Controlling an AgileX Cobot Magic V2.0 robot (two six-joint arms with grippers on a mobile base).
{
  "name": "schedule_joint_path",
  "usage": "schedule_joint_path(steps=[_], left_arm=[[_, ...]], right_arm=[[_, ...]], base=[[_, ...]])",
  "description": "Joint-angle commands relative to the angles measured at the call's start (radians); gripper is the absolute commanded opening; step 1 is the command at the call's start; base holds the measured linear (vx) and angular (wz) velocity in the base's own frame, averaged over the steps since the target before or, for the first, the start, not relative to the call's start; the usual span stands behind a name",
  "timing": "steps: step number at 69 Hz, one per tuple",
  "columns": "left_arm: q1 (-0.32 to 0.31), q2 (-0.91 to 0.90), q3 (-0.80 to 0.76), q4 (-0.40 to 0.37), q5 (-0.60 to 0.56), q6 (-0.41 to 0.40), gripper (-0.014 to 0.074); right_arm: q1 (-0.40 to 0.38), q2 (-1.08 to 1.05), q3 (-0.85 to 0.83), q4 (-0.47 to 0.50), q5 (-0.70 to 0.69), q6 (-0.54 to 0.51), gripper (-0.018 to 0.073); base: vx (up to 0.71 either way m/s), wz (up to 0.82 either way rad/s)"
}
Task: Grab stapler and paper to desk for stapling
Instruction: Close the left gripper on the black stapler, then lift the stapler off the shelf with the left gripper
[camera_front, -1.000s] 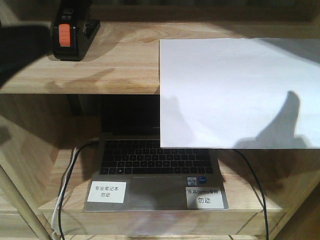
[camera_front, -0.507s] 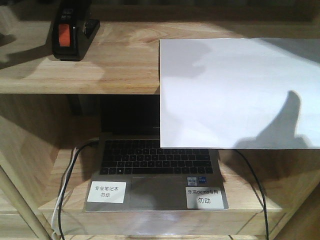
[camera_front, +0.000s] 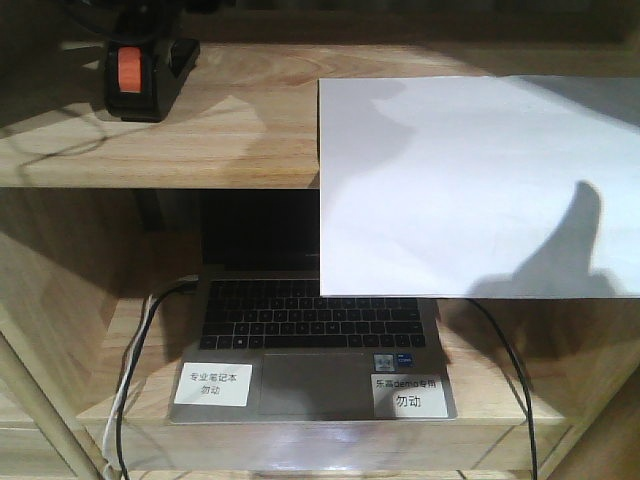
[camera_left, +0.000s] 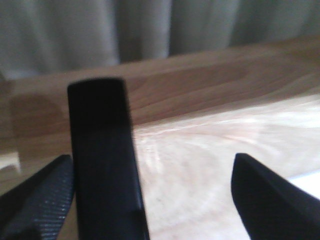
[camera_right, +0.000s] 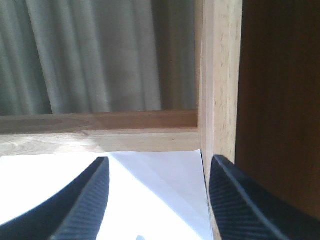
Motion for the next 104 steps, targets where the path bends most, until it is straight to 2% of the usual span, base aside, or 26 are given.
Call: schedule_joint_path(steps=[1,9,19,31,42,55,85,95,104], left_arm=[[-0.006,-0.017,-0.033,0.017,-0.051,-0.011,0.0587],[-0.003,-0.016,-0.033,0.017,-0.050,-0.021,0.0587],[-0.003,-0.016,-0.033,0.019,-0.048,-0.089,0.0575],[-0.003,-0.016,-0.033,0.021,-0.038,-0.090,0.0481],[-0.003,-0.016,-0.033,0.036,-0.029,-0.090,0.0290],[-0.003,-0.018,-0.033,0.044,-0.022,-0.078,-0.0009],[-0.008,-0.126,-0.019,0.045,-0.047,0.000,-0.0006],[-0.010,-0.221,0.084,0.026,-0.136,0.007,-0.0006],[-0.035,-0.343,0.251,-0.003,-0.278,0.047,-0.0006]], right_arm=[[-0.006,0.014,-0.027,0.000,-0.069,-0.007,0.0412],[-0.006,0.014,-0.027,0.000,-0.069,-0.007,0.0412],[-0.006,0.014,-0.027,0.000,-0.069,-0.007,0.0412],[-0.006,0.014,-0.027,0.000,-0.069,-0.007,0.0412],[-0.006,0.014,-0.027,0.000,-0.069,-0.007,0.0412],[-0.006,0.014,-0.027,0.000,-0.069,-0.007,0.0412],[-0.006,0.014,-0.027,0.000,-0.068,-0.007,0.0412],[-0.006,0.014,-0.027,0.000,-0.068,-0.007,0.0412],[-0.006,0.014,-0.027,0.000,-0.067,-0.007,0.0412]], base=[[0.00,0.00],[0.00,0.00],[0.00,0.00],[0.00,0.00],[0.00,0.00],[0.00,0.00],[0.00,0.00],[0.00,0.00],[0.00,0.00]])
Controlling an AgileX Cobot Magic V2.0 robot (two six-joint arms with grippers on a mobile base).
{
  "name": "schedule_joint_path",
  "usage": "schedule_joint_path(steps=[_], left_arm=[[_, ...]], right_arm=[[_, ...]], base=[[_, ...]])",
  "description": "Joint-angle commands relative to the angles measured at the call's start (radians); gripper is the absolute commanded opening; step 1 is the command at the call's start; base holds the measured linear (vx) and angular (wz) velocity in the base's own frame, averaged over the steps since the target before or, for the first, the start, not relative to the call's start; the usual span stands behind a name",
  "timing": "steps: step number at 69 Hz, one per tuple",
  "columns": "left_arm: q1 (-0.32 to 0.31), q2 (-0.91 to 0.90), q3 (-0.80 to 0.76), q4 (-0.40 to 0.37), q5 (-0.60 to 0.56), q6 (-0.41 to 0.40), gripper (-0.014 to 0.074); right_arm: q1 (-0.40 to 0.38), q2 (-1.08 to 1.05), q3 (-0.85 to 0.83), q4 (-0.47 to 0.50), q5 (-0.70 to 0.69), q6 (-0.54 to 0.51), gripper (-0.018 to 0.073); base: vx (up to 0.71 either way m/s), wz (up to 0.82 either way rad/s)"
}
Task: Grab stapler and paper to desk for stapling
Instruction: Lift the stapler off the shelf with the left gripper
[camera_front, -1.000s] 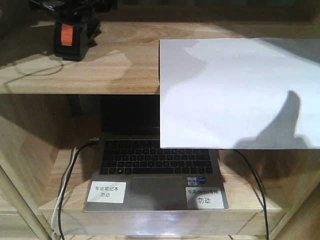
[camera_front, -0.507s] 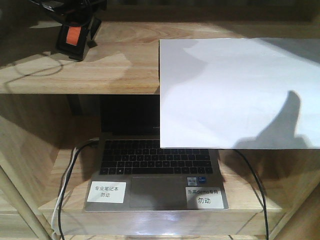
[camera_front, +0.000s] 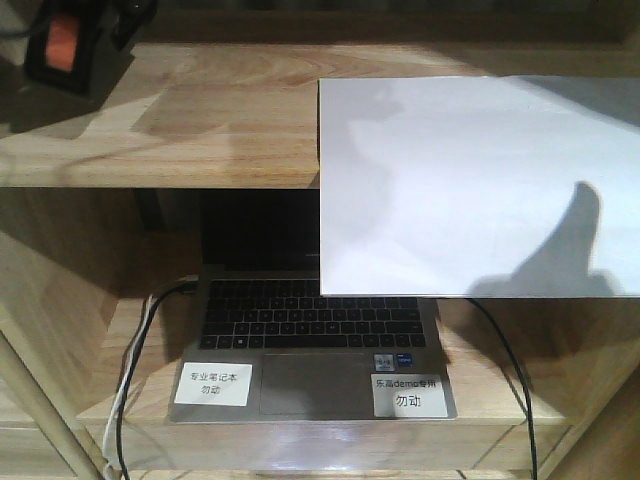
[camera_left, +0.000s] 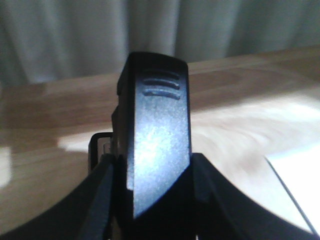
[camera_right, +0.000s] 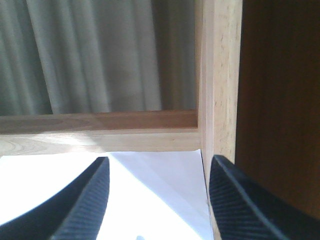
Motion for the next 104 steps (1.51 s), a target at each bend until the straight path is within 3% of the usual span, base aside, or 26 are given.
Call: schedule_joint_path(steps=[1,12,21,38,45,80,104], left_arm=[[-0.025,-0.131,0.088,-0.003,-0.212,0.031,-0.0006],[-0.034,-0.308,0.286,-0.097,-0.413,0.093,-0.0006],[-0.034,-0.438,0.420,-0.246,-0.519,0.206,-0.0006],[-0.034,-0.651,0.599,-0.543,-0.520,0.441,-0.0006],[-0.034,-0.733,0.660,-0.623,-0.496,0.505,-0.0006],[-0.034,-1.091,0.826,-0.649,-0.308,0.524,-0.0006],[-0.034,-1.145,0.826,-0.652,-0.260,0.524,-0.0006]], right_arm=[[-0.006,0.014,-0.027,0.000,-0.067,-0.007,0.0412],[-0.006,0.014,-0.027,0.000,-0.067,-0.007,0.0412],[-0.006,0.014,-0.027,0.000,-0.067,-0.007,0.0412],[-0.006,0.014,-0.027,0.000,-0.067,-0.007,0.0412],[-0.006,0.014,-0.027,0.000,-0.067,-0.007,0.0412],[-0.006,0.014,-0.027,0.000,-0.067,-0.007,0.0412],[-0.006,0.014,-0.027,0.000,-0.067,-0.007,0.0412]], base=[[0.00,0.00],[0.00,0.00],[0.00,0.00],[0.00,0.00],[0.00,0.00],[0.00,0.00],[0.00,0.00]])
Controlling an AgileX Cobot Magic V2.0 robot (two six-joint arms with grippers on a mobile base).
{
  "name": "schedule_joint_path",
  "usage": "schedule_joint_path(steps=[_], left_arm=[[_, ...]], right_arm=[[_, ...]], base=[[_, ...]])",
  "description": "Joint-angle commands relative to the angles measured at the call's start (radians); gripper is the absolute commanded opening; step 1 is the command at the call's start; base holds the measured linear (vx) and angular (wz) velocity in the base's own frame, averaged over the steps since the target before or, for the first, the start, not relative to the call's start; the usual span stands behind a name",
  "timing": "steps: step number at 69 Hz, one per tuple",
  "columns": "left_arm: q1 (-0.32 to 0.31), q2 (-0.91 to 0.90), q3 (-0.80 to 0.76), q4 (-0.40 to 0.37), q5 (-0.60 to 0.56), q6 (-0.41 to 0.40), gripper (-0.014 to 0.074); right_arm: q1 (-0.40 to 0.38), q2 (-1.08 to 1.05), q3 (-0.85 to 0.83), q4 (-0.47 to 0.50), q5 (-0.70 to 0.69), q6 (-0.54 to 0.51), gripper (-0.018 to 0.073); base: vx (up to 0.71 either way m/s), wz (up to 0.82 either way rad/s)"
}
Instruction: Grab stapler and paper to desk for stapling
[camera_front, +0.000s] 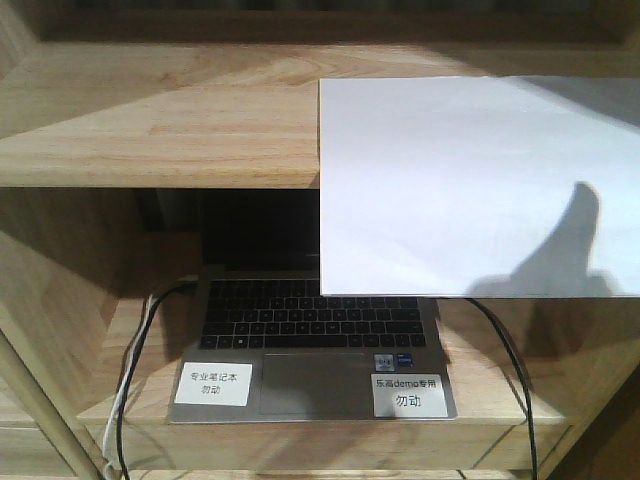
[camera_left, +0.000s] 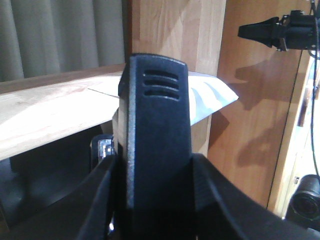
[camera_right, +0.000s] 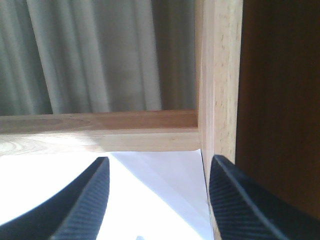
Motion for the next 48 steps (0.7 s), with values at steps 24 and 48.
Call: schedule_joint_path(steps=[24,48], left_arm=[[-0.005,0.018,-0.025,-0.021,-0.098,0.002,-0.0006],[-0.005,0.018,-0.025,-0.021,-0.098,0.002,-0.0006]], right_arm=[[-0.006,0.014,-0.027,0.000,-0.067,-0.007,0.0412],[-0.006,0.014,-0.027,0.000,-0.067,-0.007,0.0412]], base=[[0.00,0.00],[0.00,0.00]])
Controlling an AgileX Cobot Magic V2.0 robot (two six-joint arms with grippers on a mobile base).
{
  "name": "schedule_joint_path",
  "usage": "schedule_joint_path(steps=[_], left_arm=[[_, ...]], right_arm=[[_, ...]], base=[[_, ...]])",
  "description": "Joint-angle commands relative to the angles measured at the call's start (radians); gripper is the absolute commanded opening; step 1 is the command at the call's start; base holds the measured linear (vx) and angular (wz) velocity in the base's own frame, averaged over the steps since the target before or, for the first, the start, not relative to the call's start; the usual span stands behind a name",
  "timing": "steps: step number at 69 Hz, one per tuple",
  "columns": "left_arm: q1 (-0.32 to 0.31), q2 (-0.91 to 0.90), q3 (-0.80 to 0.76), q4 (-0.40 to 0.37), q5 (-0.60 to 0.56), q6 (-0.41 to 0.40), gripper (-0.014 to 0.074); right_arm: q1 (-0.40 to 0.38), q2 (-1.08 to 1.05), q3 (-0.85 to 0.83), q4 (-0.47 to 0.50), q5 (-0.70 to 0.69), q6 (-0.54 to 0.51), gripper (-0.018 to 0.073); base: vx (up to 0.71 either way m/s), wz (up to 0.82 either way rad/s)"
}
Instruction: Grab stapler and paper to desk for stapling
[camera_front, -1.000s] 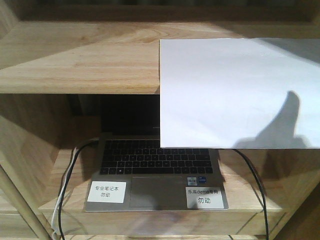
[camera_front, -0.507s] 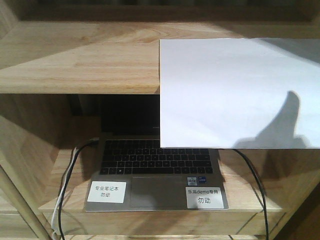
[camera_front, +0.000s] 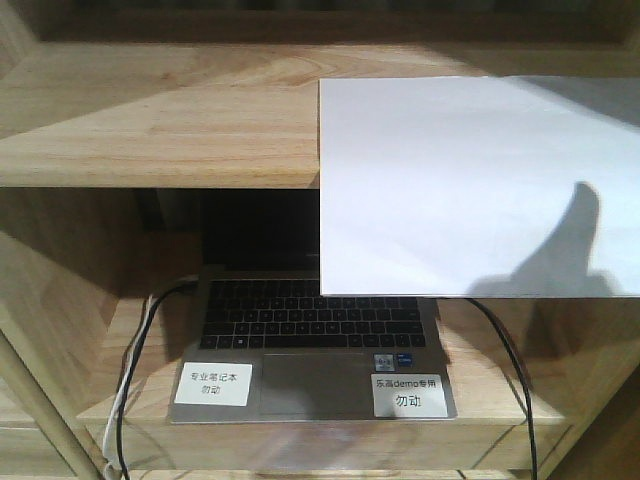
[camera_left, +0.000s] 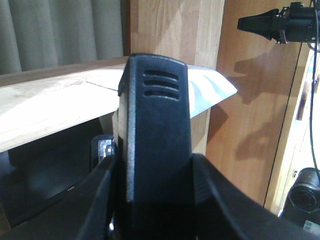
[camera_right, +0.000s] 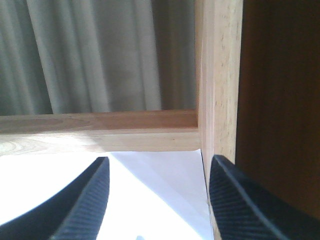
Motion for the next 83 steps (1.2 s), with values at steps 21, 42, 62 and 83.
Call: schedule_joint_path(steps=[21,42,62,83], left_arm=[[-0.005,0.018,-0.025,-0.021,-0.120,0.002,-0.0006],[-0.005,0.018,-0.025,-0.021,-0.120,0.002,-0.0006],[-0.005,0.018,-0.025,-0.021,-0.120,0.002,-0.0006],[-0.005,0.018,-0.025,-0.021,-0.120,0.002,-0.0006]], right_arm=[[-0.006,0.014,-0.027,0.000,-0.067,-0.007,0.0412],[-0.006,0.014,-0.027,0.002,-0.064,-0.007,0.0412],[-0.006,0.014,-0.027,0.004,-0.076,-0.006,0.0412],[-0.006,0.013,-0.027,0.004,-0.208,0.289,0.0509]], base=[[0.00,0.00],[0.00,0.00],[0.00,0.00],[0.00,0.00]])
